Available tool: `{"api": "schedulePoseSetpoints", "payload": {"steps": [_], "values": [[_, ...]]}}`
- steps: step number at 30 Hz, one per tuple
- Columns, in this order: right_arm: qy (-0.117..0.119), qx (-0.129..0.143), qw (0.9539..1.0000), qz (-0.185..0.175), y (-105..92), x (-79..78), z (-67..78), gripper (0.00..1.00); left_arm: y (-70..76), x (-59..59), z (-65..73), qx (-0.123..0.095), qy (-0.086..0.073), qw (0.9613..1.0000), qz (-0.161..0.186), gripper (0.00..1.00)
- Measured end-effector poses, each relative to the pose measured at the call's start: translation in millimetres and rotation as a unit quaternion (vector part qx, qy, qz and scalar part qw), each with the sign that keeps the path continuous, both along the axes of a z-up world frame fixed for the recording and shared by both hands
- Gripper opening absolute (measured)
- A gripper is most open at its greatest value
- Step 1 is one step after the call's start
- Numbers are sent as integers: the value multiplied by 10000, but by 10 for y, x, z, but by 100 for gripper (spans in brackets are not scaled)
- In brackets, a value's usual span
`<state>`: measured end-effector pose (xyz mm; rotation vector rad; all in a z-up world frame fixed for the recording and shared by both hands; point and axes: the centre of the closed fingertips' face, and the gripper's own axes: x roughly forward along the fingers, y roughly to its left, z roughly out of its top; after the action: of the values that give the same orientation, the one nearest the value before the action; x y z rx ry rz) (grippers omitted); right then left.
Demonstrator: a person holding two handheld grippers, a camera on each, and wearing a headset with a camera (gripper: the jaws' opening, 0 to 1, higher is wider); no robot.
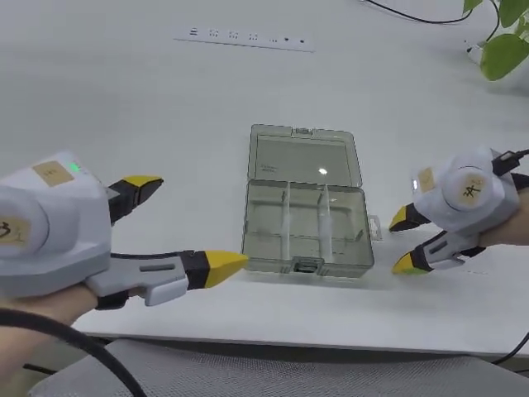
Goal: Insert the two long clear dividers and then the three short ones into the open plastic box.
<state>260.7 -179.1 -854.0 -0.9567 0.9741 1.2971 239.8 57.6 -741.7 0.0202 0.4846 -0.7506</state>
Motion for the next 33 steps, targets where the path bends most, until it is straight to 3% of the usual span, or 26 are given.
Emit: {"api": "schedulePoseSetpoints", "payload": {"steps": [13,29,33], "values": [[-23,-28,10000,-43,47,-69,37,33,-35,26,21,-33,-4,10000,-42,90],[-153,-116,9998,-27,-34,13,5,33,-83,32,0,-88,28,9999,-55,90],[-209,-99,9997,-36,-28,0,63,33,-94,42,4,-131,44,9999,-38,90]]}}
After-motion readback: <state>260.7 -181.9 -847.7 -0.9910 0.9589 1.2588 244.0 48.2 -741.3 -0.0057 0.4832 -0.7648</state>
